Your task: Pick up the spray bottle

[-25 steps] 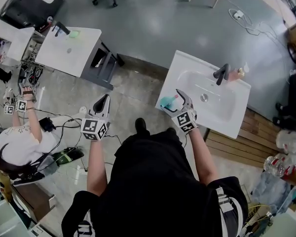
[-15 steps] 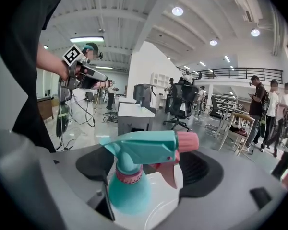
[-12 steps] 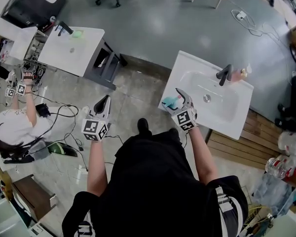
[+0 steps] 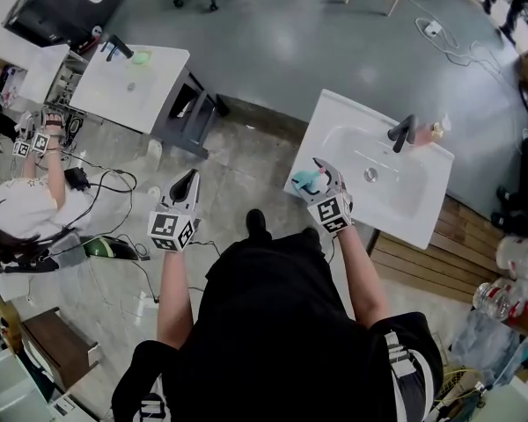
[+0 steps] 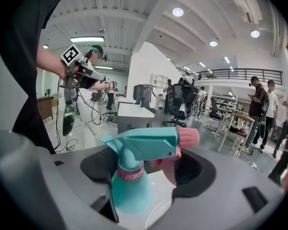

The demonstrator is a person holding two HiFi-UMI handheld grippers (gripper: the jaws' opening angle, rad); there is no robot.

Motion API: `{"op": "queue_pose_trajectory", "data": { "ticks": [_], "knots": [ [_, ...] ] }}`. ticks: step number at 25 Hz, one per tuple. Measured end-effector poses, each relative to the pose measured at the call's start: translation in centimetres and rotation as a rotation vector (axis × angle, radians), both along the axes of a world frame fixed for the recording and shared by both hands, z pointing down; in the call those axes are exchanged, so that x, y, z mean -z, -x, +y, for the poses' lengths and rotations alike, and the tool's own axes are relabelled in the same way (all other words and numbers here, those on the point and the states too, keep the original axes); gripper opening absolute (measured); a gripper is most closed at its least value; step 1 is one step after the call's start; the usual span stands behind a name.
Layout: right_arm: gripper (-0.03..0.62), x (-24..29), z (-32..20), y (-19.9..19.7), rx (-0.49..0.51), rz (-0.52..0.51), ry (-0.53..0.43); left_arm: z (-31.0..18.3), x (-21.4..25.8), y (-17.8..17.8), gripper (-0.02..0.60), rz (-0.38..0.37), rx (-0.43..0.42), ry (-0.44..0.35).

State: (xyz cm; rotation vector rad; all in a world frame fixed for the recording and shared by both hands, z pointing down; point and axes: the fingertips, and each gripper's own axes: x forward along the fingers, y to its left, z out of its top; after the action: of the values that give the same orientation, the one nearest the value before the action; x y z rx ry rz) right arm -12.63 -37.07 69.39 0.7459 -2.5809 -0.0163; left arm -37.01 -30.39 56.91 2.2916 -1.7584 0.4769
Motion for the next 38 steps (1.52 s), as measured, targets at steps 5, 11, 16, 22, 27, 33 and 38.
{"op": "queue_pose_trajectory", "data": {
  "ticks": [5, 11, 16, 22, 27, 33, 38],
  "knots": [
    [0.353, -0.1, 0.1, -0.1, 0.004, 0.000, 0.005, 0.4, 0.2, -0.3, 0.032, 0.002, 0.003, -0.002],
    [0.353, 0.1, 0.2, 0.2, 0.015, -0.008, 0.009, 0.7, 0.2, -0.2, 0.032, 0.008, 0.012, -0.006],
    [0.353, 1.1, 0.5, 0.3, 0.009, -0.009, 0.012, 1.1, 0.4, -0.2, 0.032, 0.021, 0.011, -0.012],
    [0.353, 2.4, -0.2, -0.8, -0.030, -0.015, 0.027, 0.8, 0.7, -0.8, 0.032, 0.044, 0.005, -0.026],
    [0.351, 4.0, -0.6, -2.3, -0.058, 0.005, 0.026, 0.7, 0.8, -1.5, 0.032, 0.066, 0.000, -0.040],
    [0.351, 4.8, -0.8, -4.3, -0.099, 0.020, 0.029, 0.8, 0.6, -2.3, 0.032, 0.079, -0.020, -0.034],
    [0.350, 5.4, -0.6, -5.8, -0.127, 0.029, 0.027, 0.6, 1.1, -2.6, 0.032, 0.081, -0.028, -0.044]
  ]
}}
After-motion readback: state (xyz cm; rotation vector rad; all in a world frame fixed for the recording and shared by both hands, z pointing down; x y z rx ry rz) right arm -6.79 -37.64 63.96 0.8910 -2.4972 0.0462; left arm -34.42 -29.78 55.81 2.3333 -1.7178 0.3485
